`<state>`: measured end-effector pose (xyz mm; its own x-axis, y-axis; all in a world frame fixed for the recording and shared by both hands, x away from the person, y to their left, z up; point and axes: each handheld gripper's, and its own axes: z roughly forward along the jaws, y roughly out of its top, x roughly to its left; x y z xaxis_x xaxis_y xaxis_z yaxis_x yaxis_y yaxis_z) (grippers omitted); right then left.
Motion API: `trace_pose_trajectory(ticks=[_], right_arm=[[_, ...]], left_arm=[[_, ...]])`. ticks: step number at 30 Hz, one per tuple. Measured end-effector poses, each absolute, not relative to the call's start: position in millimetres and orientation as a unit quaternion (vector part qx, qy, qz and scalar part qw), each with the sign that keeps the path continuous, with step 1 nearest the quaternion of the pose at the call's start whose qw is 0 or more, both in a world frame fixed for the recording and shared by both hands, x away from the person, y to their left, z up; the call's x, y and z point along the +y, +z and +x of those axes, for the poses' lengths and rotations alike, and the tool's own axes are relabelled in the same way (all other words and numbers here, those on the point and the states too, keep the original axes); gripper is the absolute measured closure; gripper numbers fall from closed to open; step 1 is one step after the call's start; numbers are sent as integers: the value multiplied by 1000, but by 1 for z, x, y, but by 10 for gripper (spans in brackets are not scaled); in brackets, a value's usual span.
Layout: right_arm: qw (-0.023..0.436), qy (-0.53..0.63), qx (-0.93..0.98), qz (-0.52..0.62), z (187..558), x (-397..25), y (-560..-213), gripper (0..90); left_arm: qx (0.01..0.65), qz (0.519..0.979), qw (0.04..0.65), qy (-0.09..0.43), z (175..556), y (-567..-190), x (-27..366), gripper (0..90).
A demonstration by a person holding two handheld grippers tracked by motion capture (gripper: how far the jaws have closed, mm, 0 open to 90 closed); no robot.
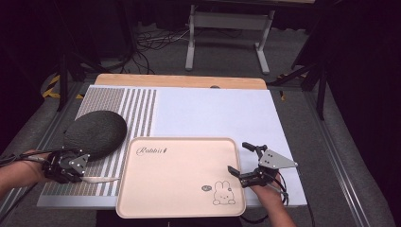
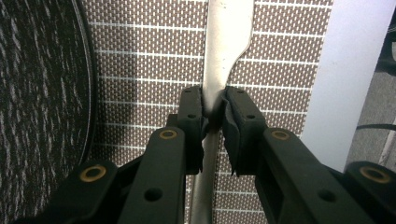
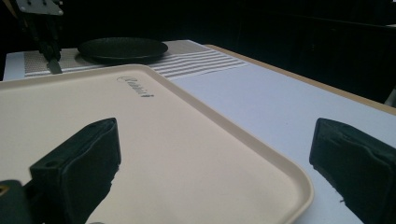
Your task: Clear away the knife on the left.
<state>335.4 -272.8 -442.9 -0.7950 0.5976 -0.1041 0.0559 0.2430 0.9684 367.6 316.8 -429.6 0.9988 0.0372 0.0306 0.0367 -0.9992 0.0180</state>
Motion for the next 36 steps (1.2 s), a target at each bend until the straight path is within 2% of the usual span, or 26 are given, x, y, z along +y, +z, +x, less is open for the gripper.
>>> trace_pose_trajectory(ticks=[15, 25, 36], right_arm=[[234, 580, 748, 220, 336, -275, -442, 29], [236, 581, 747, 222, 336, -275, -442, 29], [237, 581, 746, 222, 337, -276, -442, 29]], left_arm=[[13, 1000, 6, 22, 365, -429, 315, 802], [41, 999, 8, 25, 366, -424, 318, 804], [72, 996, 39, 31, 367, -404, 317, 804]])
